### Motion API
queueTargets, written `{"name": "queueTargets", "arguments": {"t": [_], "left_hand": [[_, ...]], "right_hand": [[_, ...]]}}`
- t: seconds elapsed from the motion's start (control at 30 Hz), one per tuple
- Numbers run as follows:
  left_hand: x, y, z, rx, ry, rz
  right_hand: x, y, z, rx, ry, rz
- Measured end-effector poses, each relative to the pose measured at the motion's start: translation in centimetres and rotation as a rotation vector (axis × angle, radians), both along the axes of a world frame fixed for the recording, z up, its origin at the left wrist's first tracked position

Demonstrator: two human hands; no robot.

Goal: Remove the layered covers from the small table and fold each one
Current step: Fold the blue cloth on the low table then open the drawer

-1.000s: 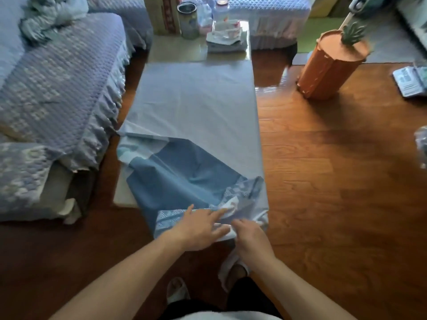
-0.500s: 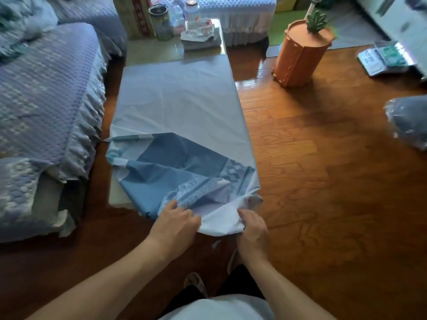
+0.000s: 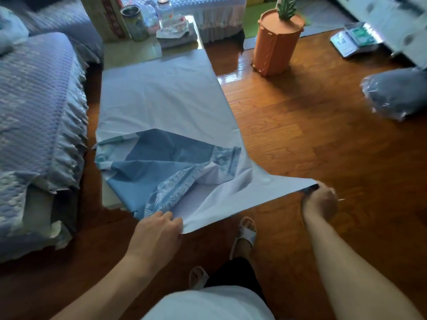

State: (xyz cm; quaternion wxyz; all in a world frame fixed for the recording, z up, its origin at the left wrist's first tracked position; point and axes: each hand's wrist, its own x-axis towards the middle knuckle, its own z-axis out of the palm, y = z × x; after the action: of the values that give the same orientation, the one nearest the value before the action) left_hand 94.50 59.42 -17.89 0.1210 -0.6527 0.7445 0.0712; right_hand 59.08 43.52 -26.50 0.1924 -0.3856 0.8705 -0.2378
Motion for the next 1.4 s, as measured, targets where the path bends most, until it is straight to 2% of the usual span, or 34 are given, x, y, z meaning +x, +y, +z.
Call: {"name": "queueTargets", "arguments": {"t": [0.07,0.13,0.2,0.27,0.33,0.43,0.5,0.53,0.67,0.73,0.8,0.83,0.9,0.97,1.07,1.17,1.23,1.4], "left_hand": [[-0.4,0.0,-0.8,0.070,0.009,0.052],[-0.2,0.2,-1.3,0.179,0.006,0.131],[0.1,0.9,-2.5,0.308,-0.003,0.215],[0.4,1.8,-3.7,0.485,0.007,0.262],[0.4,2.6,-4.7,0.626,0.021,0.326],[-0.3,2.5,-6.2,0.707,0.013,0.458],[-1.6,1.5,-6.8,0.714,0.028,0.553],[-2.3,0.9,-7.2,0.744,0.029,0.601],[-5.4,-1.8,-8.4,0.916,-0.002,0.858],[-7.2,-4.9,-8.2,0.839,0.065,0.999],[-8.9,-9.3,-8.1,0.555,0.236,1.145],[-9.6,-11.6,-8.2,0.410,0.347,1.202],[-10.5,-16.2,-8.5,0.251,0.528,1.225],[-10.9,-20.4,-9.8,0.264,0.611,1.140],[-10.3,-26.8,-13.8,0.360,0.631,0.951],[-9.3,-31.9,-19.8,0.522,0.552,0.828],[-9.2,-34.4,-23.6,0.569,0.484,0.787],[-11.9,-37.4,-28.8,0.515,0.363,0.700]], "right_hand": [[-0.1,-2.2,4.1,-0.208,0.148,0.059],[0.6,-3.6,8.4,-0.423,0.302,0.216],[2.4,-3.6,11.1,-0.610,0.343,0.487],[4.5,-3.5,12.1,-0.703,0.298,0.765],[5.5,-4.8,10.7,-0.634,0.230,0.912],[5.7,-8.6,7.3,-0.413,-0.018,0.808],[6.0,-11.6,5.8,-0.365,-0.239,0.785],[6.3,-12.9,5.3,-0.347,-0.289,0.825],[5.7,-16.1,4.1,-0.321,-0.194,1.290],[4.6,-17.4,4.1,-0.415,-0.025,1.507],[3.4,-19.0,4.0,-0.527,0.156,1.659],[3.2,-20.5,3.8,-0.561,0.187,1.761],[3.2,-22.9,2.6,-0.603,0.223,1.955],[4.0,-24.8,1.4,-0.617,0.233,2.092],[5.7,-25.9,0.4,-0.579,0.222,2.236],[6.5,-26.6,-0.2,-0.444,0.278,2.278],[5.5,-27.5,-1.0,-0.224,0.349,2.263],[1.2,-30.0,-2.9,0.760,0.656,2.250]]}}
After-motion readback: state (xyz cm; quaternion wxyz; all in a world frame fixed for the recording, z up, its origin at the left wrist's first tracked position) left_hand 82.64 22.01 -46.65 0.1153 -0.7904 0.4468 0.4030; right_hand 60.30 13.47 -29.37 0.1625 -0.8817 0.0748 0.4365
